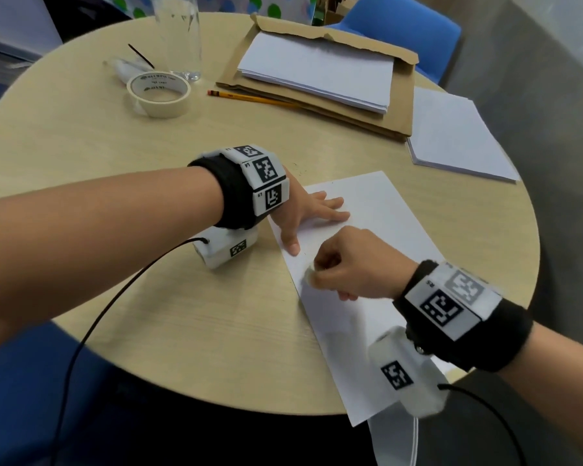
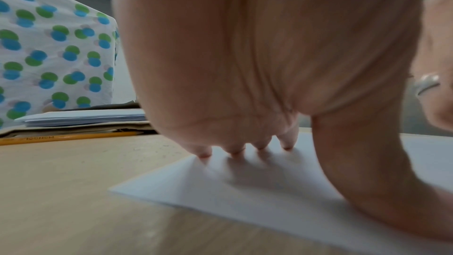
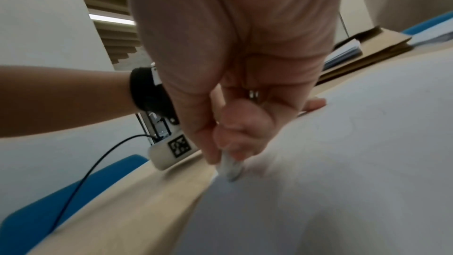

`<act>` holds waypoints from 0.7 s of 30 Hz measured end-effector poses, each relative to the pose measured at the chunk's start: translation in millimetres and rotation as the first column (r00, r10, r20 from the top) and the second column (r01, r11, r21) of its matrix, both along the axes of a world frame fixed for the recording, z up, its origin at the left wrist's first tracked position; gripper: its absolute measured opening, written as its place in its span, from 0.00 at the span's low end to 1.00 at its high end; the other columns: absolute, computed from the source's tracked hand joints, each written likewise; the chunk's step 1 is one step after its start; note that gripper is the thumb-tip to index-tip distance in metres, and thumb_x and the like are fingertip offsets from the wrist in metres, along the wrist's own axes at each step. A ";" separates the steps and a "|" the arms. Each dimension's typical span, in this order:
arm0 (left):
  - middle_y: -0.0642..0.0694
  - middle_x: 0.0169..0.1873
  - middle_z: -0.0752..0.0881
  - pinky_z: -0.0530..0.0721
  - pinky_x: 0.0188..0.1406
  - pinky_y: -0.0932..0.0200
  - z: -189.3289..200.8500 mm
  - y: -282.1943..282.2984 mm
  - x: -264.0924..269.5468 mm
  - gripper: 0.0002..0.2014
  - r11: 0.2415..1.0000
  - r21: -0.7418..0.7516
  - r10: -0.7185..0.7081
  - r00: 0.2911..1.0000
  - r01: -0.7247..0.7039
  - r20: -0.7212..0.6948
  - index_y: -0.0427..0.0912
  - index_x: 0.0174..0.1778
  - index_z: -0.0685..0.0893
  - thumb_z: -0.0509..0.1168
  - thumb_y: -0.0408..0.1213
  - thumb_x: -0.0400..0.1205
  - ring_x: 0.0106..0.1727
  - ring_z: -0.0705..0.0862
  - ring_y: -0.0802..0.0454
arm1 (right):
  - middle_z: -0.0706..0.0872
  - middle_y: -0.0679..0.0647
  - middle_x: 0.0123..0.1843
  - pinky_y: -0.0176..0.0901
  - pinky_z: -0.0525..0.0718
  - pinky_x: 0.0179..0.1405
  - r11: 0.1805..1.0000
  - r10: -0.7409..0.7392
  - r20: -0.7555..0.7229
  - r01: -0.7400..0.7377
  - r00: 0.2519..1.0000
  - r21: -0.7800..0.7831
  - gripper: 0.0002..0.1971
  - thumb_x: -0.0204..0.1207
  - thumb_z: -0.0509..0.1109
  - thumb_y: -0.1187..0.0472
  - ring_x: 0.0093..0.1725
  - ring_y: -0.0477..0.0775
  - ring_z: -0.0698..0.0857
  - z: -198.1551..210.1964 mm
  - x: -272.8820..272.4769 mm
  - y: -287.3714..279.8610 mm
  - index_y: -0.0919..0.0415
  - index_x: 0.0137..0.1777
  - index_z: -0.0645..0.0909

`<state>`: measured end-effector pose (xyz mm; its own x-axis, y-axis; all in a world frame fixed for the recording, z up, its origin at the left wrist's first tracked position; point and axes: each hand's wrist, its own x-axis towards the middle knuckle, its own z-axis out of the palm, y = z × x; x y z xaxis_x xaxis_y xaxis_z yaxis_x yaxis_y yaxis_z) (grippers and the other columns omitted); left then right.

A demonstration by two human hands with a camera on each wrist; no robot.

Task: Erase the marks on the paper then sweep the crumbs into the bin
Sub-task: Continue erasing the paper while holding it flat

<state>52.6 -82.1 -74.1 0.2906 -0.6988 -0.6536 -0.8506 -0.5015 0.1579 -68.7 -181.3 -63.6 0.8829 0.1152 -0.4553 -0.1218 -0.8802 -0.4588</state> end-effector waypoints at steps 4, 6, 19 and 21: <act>0.53 0.81 0.30 0.39 0.81 0.40 0.9 -1.4 -2.2 0.52 1.000 -0.003 0.006 1.000 -0.006 -0.009 0.55 0.81 0.34 0.71 0.44 0.76 0.82 0.33 0.51 | 0.80 0.49 0.20 0.21 0.71 0.17 1.000 0.017 0.021 -0.016 1.000 -0.024 0.13 0.72 0.69 0.59 0.15 0.39 0.75 3.2 10.7 -3.1 0.58 0.26 0.79; 0.53 0.81 0.30 0.39 0.80 0.40 0.4 -0.6 -1.6 0.52 1.000 -0.012 0.017 1.000 -0.017 -0.022 0.55 0.81 0.35 0.72 0.43 0.76 0.82 0.33 0.52 | 0.78 0.48 0.19 0.23 0.70 0.18 1.000 -0.008 0.116 0.010 0.993 -0.021 0.16 0.72 0.68 0.61 0.15 0.40 0.75 -1.2 11.2 -1.6 0.58 0.22 0.76; 0.55 0.81 0.30 0.41 0.81 0.39 -0.8 -1.2 -0.2 0.53 1.000 0.012 0.000 1.000 0.000 0.005 0.55 0.80 0.33 0.71 0.46 0.76 0.82 0.33 0.53 | 0.72 0.47 0.26 0.36 0.66 0.29 0.961 0.264 0.183 -0.241 0.947 -0.137 0.12 0.76 0.62 0.65 0.28 0.44 0.69 -5.3 -7.1 10.8 0.60 0.32 0.78; 0.55 0.81 0.30 0.41 0.81 0.38 -0.4 -1.1 0.8 0.53 1.000 0.018 -0.002 1.000 0.002 0.002 0.55 0.80 0.33 0.71 0.46 0.76 0.82 0.33 0.53 | 0.77 0.50 0.28 0.40 0.70 0.32 0.945 0.310 0.096 -0.296 0.946 -0.136 0.12 0.76 0.64 0.63 0.29 0.45 0.71 -0.3 -6.9 5.2 0.59 0.30 0.79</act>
<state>53.4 -83.2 -74.5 0.2903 -0.6874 -0.6657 -0.8521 -0.5023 0.1471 -75.6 -176.1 -63.9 0.8615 0.3366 -0.3802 0.2060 -0.9160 -0.3442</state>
